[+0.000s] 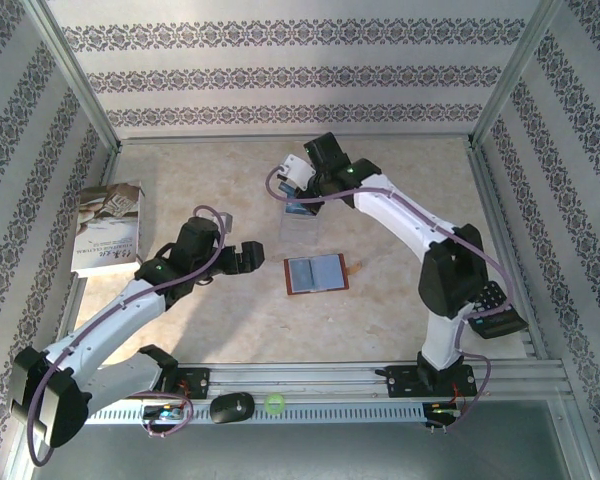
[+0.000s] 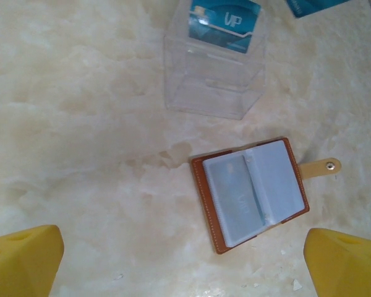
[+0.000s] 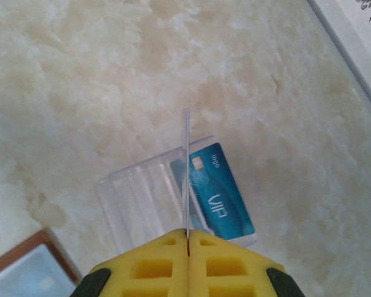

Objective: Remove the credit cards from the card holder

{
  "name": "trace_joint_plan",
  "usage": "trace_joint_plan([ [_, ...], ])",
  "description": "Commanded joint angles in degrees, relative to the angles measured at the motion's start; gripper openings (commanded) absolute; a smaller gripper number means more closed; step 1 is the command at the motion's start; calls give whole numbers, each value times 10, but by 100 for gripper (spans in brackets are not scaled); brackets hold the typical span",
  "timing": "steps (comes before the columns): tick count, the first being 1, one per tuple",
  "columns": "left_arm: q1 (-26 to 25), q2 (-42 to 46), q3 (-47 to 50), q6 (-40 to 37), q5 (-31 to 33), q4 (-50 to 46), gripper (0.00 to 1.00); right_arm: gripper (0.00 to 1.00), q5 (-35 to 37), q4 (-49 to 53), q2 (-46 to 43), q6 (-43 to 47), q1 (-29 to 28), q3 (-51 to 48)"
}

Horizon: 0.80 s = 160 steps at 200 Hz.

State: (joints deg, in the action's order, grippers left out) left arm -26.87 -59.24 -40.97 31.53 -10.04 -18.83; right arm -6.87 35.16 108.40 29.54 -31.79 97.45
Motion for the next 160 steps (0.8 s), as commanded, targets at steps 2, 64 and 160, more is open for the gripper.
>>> trace_joint_plan([
  [2, 14, -2, -9, 2, -1, -50, 100, 0, -3, 72, 41, 80, 20, 56],
  [64, 31, -39, -30, -5, -2, -53, 100, 0, -16, 134, 126, 145, 34, 144],
  [160, 37, -67, -24, 2, -9, -33, 100, 0, -23, 166, 191, 174, 35, 196],
])
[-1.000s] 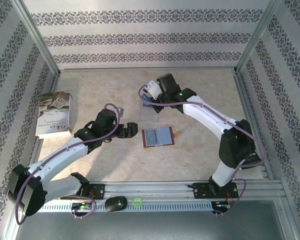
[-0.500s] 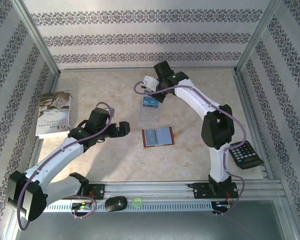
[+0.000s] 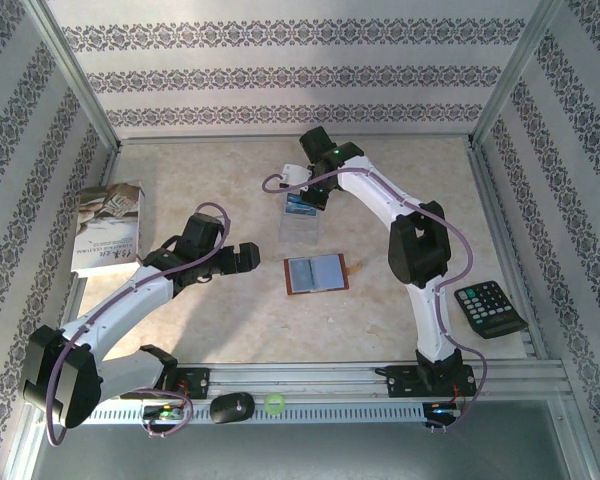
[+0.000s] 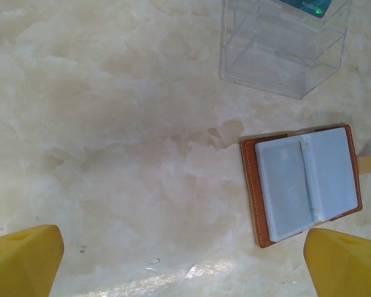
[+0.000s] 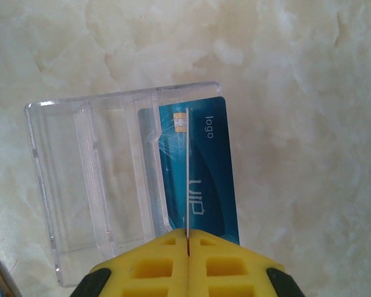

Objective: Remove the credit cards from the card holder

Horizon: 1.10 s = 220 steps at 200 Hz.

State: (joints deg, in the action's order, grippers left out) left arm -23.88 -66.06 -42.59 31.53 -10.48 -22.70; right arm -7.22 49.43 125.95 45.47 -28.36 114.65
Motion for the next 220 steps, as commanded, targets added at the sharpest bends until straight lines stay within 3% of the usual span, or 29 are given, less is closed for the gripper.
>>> trace_joint_plan([
  [1, 8, 1, -7, 2, -5, 6, 100, 0, -20, 24, 17, 15, 1, 24],
  [62, 7, 9, -3, 2, -12, 10, 100, 0, -16, 15, 36, 2, 1, 38],
  [84, 8, 17, 0, 3, -13, 12, 100, 29, -4, -21, 29, -23, 2, 34],
  [121, 7, 33, 17, 16, -17, 27, 100, 40, 0, -167, -48, -89, 0, -44],
  [154, 8, 47, 38, 34, -22, 63, 100, 47, -35, -278, -140, -233, -11, -137],
  [197, 8, 58, 70, 60, -21, 125, 100, 48, 71, -345, -233, -511, -62, -290],
  [220, 9, 58, 82, 64, -16, 136, 100, 49, 90, -344, -290, -646, -87, -405],
])
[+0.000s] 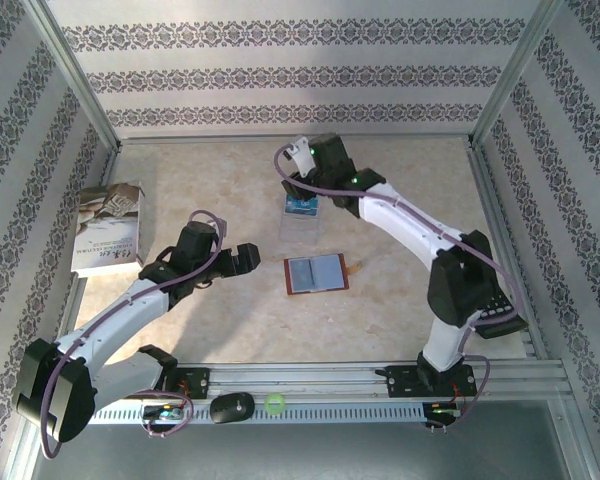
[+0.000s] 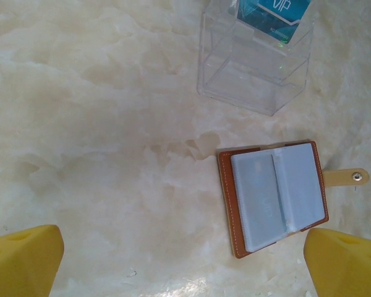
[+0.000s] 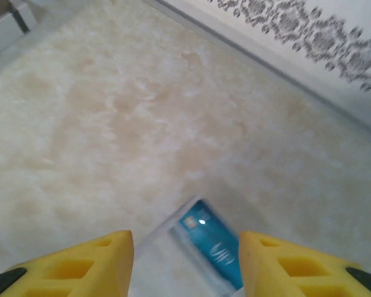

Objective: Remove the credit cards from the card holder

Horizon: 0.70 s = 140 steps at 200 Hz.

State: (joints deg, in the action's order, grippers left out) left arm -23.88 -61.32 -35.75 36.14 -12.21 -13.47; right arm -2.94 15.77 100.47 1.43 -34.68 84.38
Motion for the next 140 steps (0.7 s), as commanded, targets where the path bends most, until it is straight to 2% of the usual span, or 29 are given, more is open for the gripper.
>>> trace_joint_plan([
  [1, 9, 11, 14, 18, 1, 43, 100, 49, 48, -7, -38, -209, -25, -108],
  [35, 9, 20, 39, 17, 0, 52, 100, 50, 81, 35, -88, -227, -99, -227],
  [71, 9, 23, 63, 21, -5, 68, 99, 49, 114, 69, -55, -223, -178, -268],
  [140, 9, 4, 71, 20, -26, 83, 96, 46, 151, 63, 6, -211, -207, -238],
])
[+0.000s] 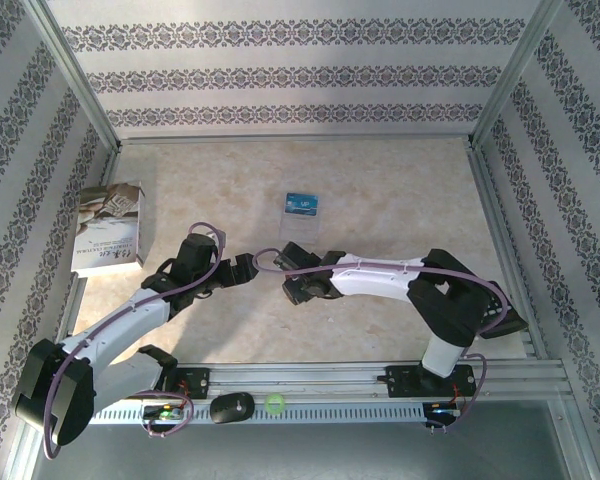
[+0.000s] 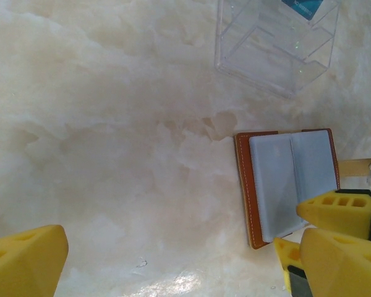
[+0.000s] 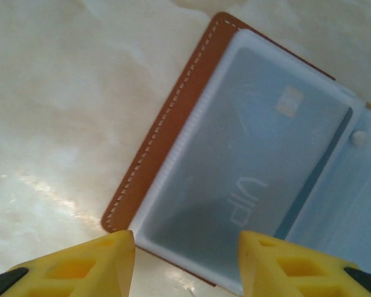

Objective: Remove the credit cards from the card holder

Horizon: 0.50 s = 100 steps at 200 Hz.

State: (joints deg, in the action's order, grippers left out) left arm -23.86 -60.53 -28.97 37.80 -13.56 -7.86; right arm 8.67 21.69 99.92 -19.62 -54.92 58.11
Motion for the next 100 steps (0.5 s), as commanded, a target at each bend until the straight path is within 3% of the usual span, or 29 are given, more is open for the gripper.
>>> trace_joint_plan([
  [1, 9, -4, 4, 4, -12, 27, 95, 46, 35, 4, 11, 0, -5, 25],
  [66, 8, -12, 0, 1, -18, 32, 93, 40, 32, 9, 50, 2, -5, 37],
  [100, 8, -16, -2, -3, -27, 35, 91, 19, 11, -6, 51, -4, -5, 23],
])
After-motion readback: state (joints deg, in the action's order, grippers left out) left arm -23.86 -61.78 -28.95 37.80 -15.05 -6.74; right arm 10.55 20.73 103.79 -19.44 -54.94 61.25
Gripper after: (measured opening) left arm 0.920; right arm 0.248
